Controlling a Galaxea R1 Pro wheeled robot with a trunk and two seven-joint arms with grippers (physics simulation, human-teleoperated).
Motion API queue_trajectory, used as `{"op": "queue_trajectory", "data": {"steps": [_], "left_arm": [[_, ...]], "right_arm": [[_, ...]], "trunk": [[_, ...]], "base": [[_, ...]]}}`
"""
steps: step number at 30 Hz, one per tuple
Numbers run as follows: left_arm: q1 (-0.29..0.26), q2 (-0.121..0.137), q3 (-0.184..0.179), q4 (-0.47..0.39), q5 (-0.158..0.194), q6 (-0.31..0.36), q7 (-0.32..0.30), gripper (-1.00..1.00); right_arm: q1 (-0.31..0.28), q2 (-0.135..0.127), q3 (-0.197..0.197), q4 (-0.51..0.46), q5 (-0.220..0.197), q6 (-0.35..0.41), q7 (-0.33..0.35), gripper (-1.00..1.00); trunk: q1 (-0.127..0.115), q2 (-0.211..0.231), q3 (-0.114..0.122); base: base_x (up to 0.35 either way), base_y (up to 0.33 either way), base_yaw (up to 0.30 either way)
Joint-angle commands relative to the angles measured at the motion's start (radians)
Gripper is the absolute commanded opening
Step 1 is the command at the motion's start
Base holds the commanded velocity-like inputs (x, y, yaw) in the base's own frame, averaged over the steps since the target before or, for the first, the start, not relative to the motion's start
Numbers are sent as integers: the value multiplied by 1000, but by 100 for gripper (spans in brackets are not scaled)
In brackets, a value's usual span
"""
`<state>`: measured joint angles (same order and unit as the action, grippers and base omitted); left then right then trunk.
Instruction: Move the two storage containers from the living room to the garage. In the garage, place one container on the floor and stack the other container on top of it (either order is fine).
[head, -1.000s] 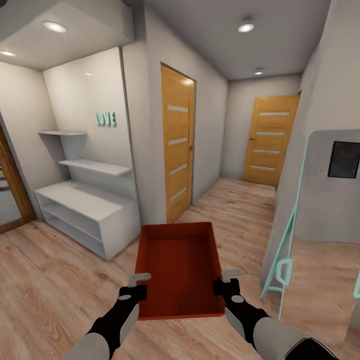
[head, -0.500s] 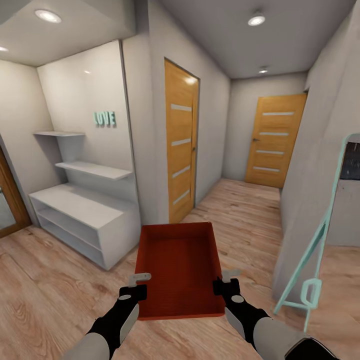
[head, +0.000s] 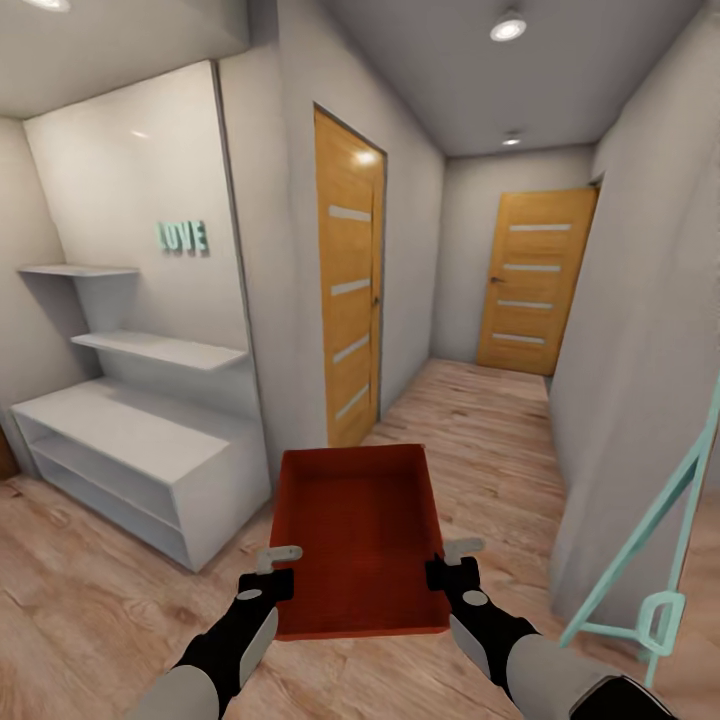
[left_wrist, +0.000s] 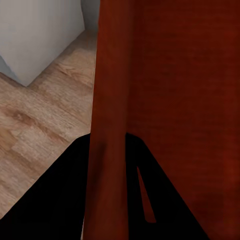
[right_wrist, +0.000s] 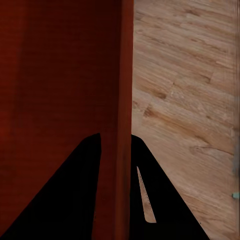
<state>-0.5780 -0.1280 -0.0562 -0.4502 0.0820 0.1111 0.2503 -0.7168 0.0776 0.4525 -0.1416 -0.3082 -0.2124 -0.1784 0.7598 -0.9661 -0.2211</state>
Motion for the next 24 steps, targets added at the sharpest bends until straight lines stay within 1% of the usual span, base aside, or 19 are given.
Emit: {"op": "queue_trajectory", "data": {"steps": [1, 24], "left_arm": [[0, 25, 24, -6, -15, -10, 63, -100], [0, 25, 24, -7, -15, -10, 63, -100]], "right_arm": [[-1, 1, -43, 0, -43, 1, 0, -100], [-1, 1, -43, 0, -43, 1, 0, -100]], "trunk": [[1, -1, -1], [1, -1, -1]], "base": [[323, 169, -276], [323, 169, -281]]}}
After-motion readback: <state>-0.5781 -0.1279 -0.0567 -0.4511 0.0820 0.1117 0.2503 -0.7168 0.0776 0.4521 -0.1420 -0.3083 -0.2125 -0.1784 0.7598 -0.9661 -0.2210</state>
